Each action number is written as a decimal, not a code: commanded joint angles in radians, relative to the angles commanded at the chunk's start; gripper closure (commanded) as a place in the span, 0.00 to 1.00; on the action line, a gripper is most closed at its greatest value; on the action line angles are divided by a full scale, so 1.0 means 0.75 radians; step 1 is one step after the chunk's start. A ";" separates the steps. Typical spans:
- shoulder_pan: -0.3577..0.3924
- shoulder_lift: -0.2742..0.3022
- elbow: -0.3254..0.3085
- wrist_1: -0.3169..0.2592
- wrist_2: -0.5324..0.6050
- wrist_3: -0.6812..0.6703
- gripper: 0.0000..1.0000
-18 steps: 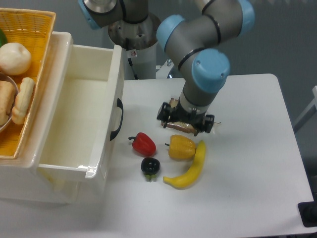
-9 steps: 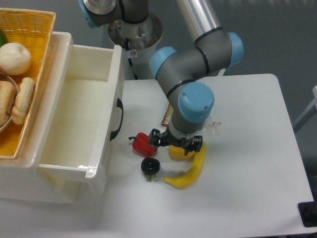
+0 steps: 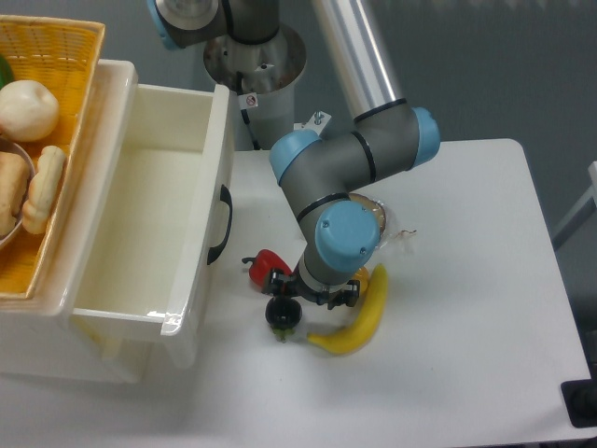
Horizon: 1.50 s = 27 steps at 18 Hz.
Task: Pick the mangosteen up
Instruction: 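Move the gripper down toward the dark purple mangosteen, then close the gripper around the mangosteen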
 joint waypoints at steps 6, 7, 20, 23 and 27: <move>-0.014 -0.031 0.012 0.027 0.000 -0.010 0.00; -0.020 -0.031 0.006 0.027 0.000 -0.010 0.00; -0.037 -0.049 0.002 0.029 0.002 0.002 0.44; -0.037 -0.033 0.008 0.025 0.004 0.006 0.57; -0.025 0.016 0.020 0.016 0.004 0.028 0.63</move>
